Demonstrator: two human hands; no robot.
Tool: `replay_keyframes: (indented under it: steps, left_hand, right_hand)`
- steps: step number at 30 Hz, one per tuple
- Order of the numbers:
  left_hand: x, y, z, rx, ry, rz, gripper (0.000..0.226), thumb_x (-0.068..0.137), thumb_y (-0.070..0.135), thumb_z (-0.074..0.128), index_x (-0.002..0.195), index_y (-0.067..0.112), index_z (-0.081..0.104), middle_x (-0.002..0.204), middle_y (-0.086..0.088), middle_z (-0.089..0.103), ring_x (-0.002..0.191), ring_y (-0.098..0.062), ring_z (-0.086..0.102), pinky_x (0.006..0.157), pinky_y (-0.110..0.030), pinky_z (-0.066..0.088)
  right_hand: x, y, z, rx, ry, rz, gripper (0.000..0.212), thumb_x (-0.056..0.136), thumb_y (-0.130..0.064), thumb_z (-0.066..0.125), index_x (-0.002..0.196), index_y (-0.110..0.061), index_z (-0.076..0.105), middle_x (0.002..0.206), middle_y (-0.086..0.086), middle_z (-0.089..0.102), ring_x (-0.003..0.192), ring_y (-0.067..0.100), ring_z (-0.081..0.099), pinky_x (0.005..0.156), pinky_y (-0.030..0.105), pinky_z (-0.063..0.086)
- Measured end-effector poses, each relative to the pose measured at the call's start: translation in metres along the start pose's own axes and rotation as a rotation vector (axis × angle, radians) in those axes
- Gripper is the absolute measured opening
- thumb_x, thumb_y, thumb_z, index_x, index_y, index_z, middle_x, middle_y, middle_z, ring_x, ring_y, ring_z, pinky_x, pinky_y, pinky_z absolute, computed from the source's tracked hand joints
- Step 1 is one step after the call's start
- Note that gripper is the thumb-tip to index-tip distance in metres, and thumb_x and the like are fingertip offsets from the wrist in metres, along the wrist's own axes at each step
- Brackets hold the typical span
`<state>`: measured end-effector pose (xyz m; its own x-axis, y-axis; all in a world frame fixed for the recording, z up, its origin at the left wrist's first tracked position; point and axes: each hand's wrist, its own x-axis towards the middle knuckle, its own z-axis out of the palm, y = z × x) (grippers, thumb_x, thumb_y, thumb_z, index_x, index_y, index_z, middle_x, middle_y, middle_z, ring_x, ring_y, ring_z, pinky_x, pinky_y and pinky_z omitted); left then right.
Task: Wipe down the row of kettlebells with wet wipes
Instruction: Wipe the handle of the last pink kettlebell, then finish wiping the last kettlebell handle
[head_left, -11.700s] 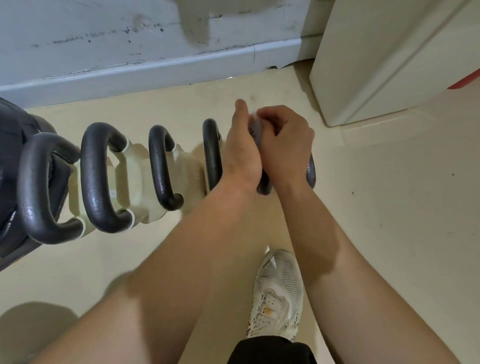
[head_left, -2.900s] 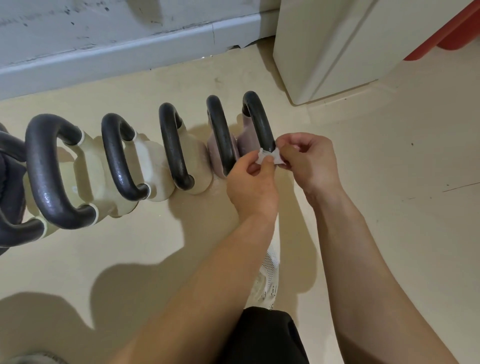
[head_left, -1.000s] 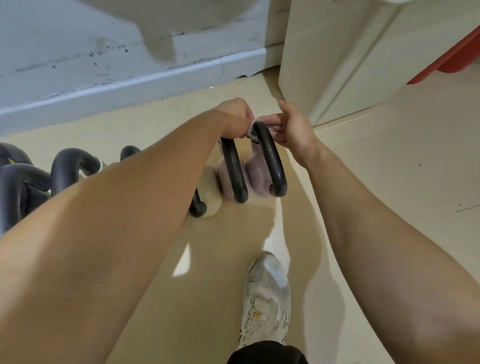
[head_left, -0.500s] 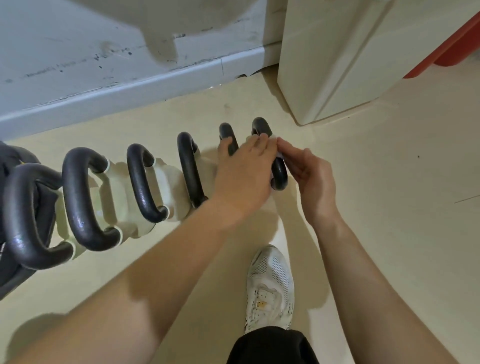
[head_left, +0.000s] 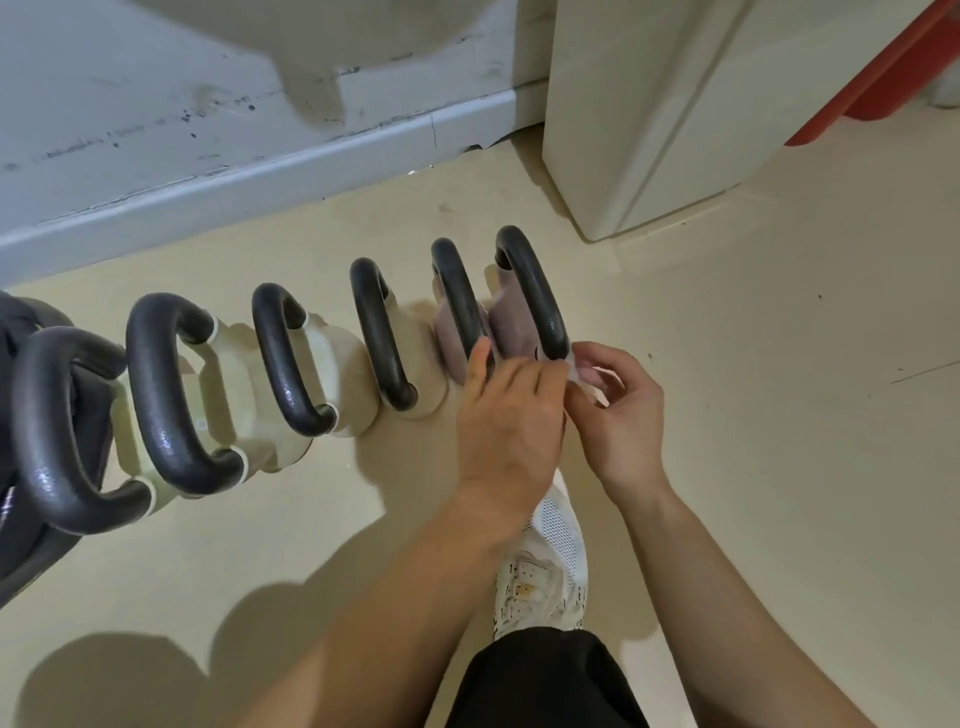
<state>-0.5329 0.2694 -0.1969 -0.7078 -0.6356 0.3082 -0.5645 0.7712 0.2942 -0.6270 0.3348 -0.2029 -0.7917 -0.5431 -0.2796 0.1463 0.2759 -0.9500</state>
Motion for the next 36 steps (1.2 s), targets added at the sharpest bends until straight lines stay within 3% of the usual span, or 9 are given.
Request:
replay_keyframes:
  steps: [4,11,16,20,22,25,27,31,36]
  left_hand:
    - [0.014,-0.002,0.0,-0.041,-0.062,-0.084,0.015,0.085,0.024,0.069,0.1,0.023,0.068,0.087,0.007,0.071,0.089,-0.019,0.065,0.115,-0.039,0.027]
    - [0.012,0.001,-0.027,-0.137,-0.103,-0.164,0.016,0.093,0.027,0.061,0.106,0.022,0.068,0.092,0.003,0.069,0.081,-0.02,0.063,0.07,-0.035,0.051]
    - [0.004,0.001,-0.058,-0.354,-0.198,-0.394,0.019,0.097,0.034,0.052,0.114,0.028,0.059,0.104,0.011,0.065,0.093,-0.012,0.062,0.079,-0.037,0.054]
    - [0.003,-0.009,-0.087,-0.437,-0.436,-0.287,0.05,0.095,0.019,0.056,0.139,0.038,0.043,0.132,0.008,0.049,0.112,-0.014,0.055,0.094,-0.037,0.052]
    - [0.008,-0.009,-0.102,-0.423,-0.502,-0.249,0.049,0.094,0.027,0.062,0.138,0.041,0.046,0.125,0.008,0.048,0.102,-0.013,0.057,0.089,-0.033,0.052]
    - [0.014,-0.012,-0.124,-0.518,-0.288,-0.308,0.014,0.094,0.026,0.062,0.104,0.025,0.07,0.097,0.005,0.06,0.081,-0.01,0.056,0.075,-0.025,0.045]
    - [0.021,-0.014,-0.142,-0.643,-0.169,-0.449,0.01,0.093,0.019,0.062,0.092,0.02,0.072,0.082,0.002,0.066,0.073,-0.012,0.059,0.065,-0.024,0.046]
    - [0.054,-0.007,-0.185,-0.988,-0.111,-0.707,0.018,0.089,0.008,0.065,0.103,0.017,0.068,0.084,-0.005,0.07,0.077,-0.022,0.071,0.073,-0.032,0.062]
    - [0.11,0.021,-0.214,-1.199,-0.117,-0.707,0.022,0.084,0.002,0.066,0.104,0.01,0.064,0.096,-0.02,0.075,0.081,-0.027,0.074,0.085,-0.039,0.061]
  right_hand:
    - [0.004,-0.008,0.007,0.182,0.045,0.17,0.039,0.085,0.013,0.068,0.113,-0.014,0.065,0.094,0.003,0.07,0.074,0.004,0.071,0.075,0.02,0.057]
    - [-0.013,-0.02,-0.003,0.552,-0.044,0.41,0.027,0.09,0.011,0.066,0.11,-0.007,0.065,0.084,0.01,0.073,0.072,0.019,0.071,0.08,0.032,0.059]
    - [-0.034,-0.042,-0.009,0.541,-0.159,0.408,0.026,0.086,0.005,0.07,0.108,-0.008,0.067,0.093,0.017,0.068,0.082,0.025,0.069,0.084,0.033,0.059]
    - [-0.05,-0.078,-0.015,0.526,-0.336,0.33,0.026,0.085,0.004,0.068,0.11,-0.006,0.07,0.095,0.014,0.074,0.084,0.023,0.073,0.077,0.028,0.063]
    - [-0.055,-0.101,-0.018,0.498,-0.418,0.279,0.025,0.089,0.006,0.064,0.112,-0.003,0.069,0.095,0.013,0.076,0.085,0.022,0.074,0.077,0.028,0.063]
    - [-0.059,-0.135,-0.022,0.533,-0.436,0.23,0.023,0.092,0.006,0.063,0.112,-0.004,0.067,0.092,0.011,0.075,0.086,0.021,0.073,0.087,0.035,0.061]
    - [-0.057,-0.152,-0.025,0.572,-0.39,0.218,0.022,0.094,0.006,0.061,0.109,-0.008,0.067,0.087,0.009,0.072,0.087,0.022,0.069,0.096,0.04,0.056]
    - [-0.049,-0.178,-0.022,0.273,-0.299,0.073,0.025,0.095,0.003,0.061,0.102,-0.017,0.074,0.088,0.001,0.07,0.083,0.016,0.067,0.086,0.042,0.052]
    - [-0.037,-0.212,-0.006,0.185,-0.323,-0.036,0.02,0.101,-0.016,0.058,0.105,-0.017,0.078,0.099,0.013,0.077,0.089,0.023,0.072,0.09,0.045,0.059]
